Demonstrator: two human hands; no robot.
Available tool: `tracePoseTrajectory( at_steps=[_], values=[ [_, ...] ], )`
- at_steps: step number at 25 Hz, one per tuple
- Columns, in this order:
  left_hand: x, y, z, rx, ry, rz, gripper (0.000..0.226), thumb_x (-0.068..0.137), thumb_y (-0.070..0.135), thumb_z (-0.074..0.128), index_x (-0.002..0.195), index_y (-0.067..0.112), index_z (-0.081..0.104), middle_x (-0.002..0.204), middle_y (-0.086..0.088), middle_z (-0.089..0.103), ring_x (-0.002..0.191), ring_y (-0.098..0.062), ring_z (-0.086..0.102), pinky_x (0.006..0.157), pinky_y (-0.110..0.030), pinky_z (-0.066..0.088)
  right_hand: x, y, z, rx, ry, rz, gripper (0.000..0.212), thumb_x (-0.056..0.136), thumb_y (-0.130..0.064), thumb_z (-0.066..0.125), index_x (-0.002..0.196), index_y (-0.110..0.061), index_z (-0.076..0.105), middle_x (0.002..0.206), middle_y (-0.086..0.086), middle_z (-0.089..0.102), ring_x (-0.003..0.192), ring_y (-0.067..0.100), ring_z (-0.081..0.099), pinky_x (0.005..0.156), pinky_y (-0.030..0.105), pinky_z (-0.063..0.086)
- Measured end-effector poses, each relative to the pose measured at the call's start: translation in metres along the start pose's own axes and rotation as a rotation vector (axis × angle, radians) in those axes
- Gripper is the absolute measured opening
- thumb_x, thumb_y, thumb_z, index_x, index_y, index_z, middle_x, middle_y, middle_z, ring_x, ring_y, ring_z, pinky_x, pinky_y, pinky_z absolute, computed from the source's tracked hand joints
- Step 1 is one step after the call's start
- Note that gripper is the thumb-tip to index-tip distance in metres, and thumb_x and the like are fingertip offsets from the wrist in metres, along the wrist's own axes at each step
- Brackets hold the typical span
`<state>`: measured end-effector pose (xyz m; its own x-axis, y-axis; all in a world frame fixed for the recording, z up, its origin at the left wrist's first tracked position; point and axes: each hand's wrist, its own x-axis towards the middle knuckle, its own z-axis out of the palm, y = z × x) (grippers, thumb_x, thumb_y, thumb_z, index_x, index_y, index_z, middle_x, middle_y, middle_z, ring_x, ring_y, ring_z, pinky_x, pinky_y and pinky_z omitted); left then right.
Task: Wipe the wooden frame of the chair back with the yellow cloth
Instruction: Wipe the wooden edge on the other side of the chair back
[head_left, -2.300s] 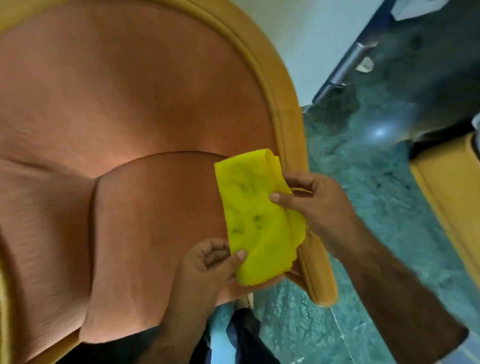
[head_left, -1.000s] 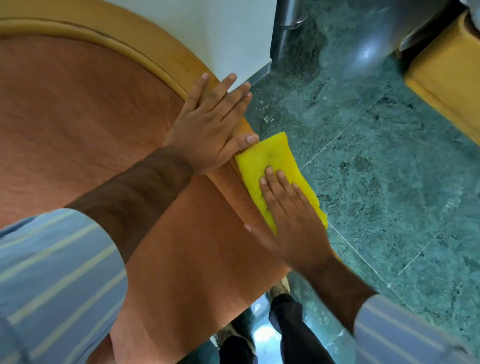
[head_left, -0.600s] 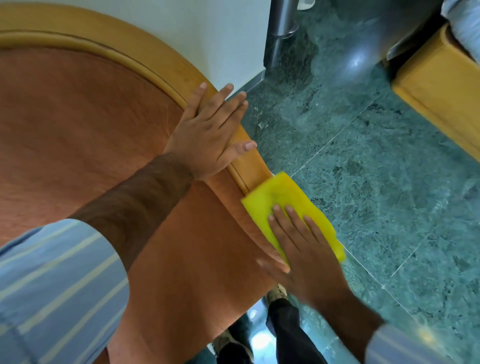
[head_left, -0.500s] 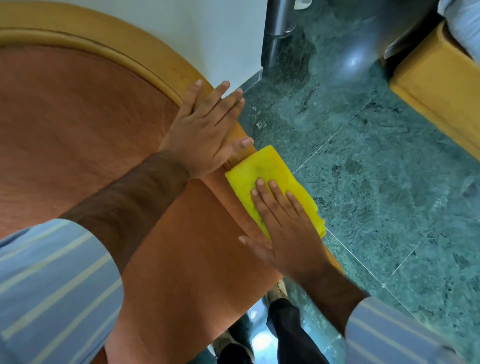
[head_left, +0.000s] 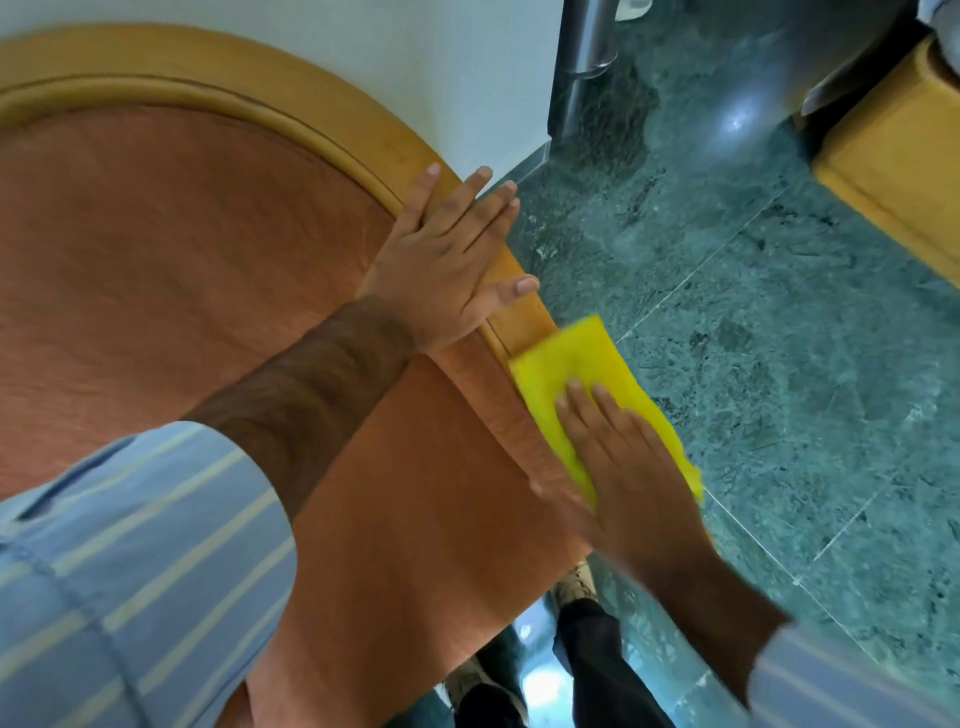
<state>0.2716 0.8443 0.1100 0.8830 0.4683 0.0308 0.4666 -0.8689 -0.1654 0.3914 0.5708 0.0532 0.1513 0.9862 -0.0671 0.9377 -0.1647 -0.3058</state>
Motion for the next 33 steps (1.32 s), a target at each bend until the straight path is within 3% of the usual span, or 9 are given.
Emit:
tracePoseTrajectory(
  at_steps=[3, 6, 10, 14, 17, 23, 27, 33],
  values=[
    [0.001, 0.000, 0.000, -0.002, 0.008, 0.007, 0.088, 0.101, 0.068, -0.001, 0.159, 0.010, 0.030, 0.170, -0.004, 0.029, 0.159, -0.024, 0.016, 0.129, -0.058, 0.008, 0.034, -0.001, 0.003, 0.037, -0.003, -0.016, 0.084, 0.097, -0.067, 0.045, 0.161, -0.013, 0.032, 0.173, 0.004, 0.024, 0.161, 0.023, 0.021, 0.127, 0.045, 0.029],
    [0.001, 0.000, -0.002, -0.009, -0.024, 0.006, 0.088, 0.100, 0.068, -0.004, 0.161, 0.011, 0.025, 0.171, -0.003, 0.025, 0.160, -0.023, 0.012, 0.129, -0.058, 0.006, -0.039, 0.027, 0.004, -0.033, -0.060, -0.071, 0.082, 0.100, -0.067, 0.045, 0.163, -0.018, 0.029, 0.175, -0.001, 0.020, 0.162, 0.019, 0.018, 0.127, 0.044, 0.029],
    [0.000, 0.001, -0.002, 0.003, -0.019, -0.003, 0.089, 0.099, 0.069, -0.003, 0.161, 0.011, 0.022, 0.172, -0.003, 0.023, 0.160, -0.022, 0.011, 0.129, -0.058, 0.006, -0.113, 0.051, -0.005, -0.057, -0.093, -0.083, 0.079, 0.101, -0.067, 0.043, 0.163, -0.019, 0.029, 0.175, -0.004, 0.019, 0.161, 0.020, 0.023, 0.131, 0.037, 0.019],
    [0.000, 0.001, 0.000, 0.002, -0.001, -0.020, 0.087, 0.101, 0.069, 0.000, 0.160, 0.010, 0.025, 0.170, -0.004, 0.026, 0.160, -0.023, 0.013, 0.129, -0.058, 0.006, -0.029, 0.021, -0.004, -0.044, -0.042, -0.065, 0.077, 0.099, -0.066, 0.045, 0.157, -0.016, 0.043, 0.170, 0.001, 0.033, 0.159, 0.022, 0.028, 0.124, 0.045, 0.036],
    [0.001, 0.001, 0.001, 0.018, 0.019, -0.007, 0.085, 0.102, 0.067, 0.002, 0.160, 0.010, 0.028, 0.170, -0.004, 0.029, 0.160, -0.023, 0.016, 0.129, -0.057, 0.007, 0.014, 0.009, -0.006, -0.009, -0.050, -0.063, 0.079, 0.098, -0.067, 0.043, 0.158, -0.016, 0.041, 0.170, 0.000, 0.030, 0.159, 0.020, 0.026, 0.126, 0.042, 0.033],
    [0.000, -0.001, 0.001, 0.023, 0.027, 0.004, 0.083, 0.103, 0.067, 0.005, 0.160, 0.010, 0.027, 0.169, -0.004, 0.030, 0.159, -0.023, 0.016, 0.128, -0.059, 0.010, -0.096, 0.031, -0.012, -0.072, -0.078, -0.102, 0.069, 0.103, -0.061, 0.041, 0.154, -0.014, 0.047, 0.168, 0.001, 0.036, 0.158, 0.020, 0.031, 0.120, 0.045, 0.034],
    [0.001, 0.000, 0.003, 0.018, 0.043, -0.011, 0.084, 0.103, 0.067, 0.005, 0.159, 0.010, 0.028, 0.169, -0.005, 0.031, 0.159, -0.023, 0.017, 0.129, -0.058, 0.008, -0.054, 0.032, -0.010, -0.104, -0.031, -0.146, 0.066, 0.099, -0.053, 0.047, 0.152, -0.014, 0.051, 0.164, 0.004, 0.043, 0.153, 0.025, 0.037, 0.117, 0.049, 0.044],
    [0.000, 0.001, 0.002, 0.027, 0.046, -0.008, 0.084, 0.103, 0.066, 0.003, 0.159, 0.010, 0.030, 0.168, -0.006, 0.033, 0.159, -0.024, 0.018, 0.129, -0.058, 0.008, 0.005, 0.015, 0.001, 0.022, -0.021, -0.081, 0.072, 0.100, -0.056, 0.045, 0.158, -0.014, 0.041, 0.170, 0.002, 0.032, 0.159, 0.021, 0.027, 0.127, 0.041, 0.029]
  ],
)
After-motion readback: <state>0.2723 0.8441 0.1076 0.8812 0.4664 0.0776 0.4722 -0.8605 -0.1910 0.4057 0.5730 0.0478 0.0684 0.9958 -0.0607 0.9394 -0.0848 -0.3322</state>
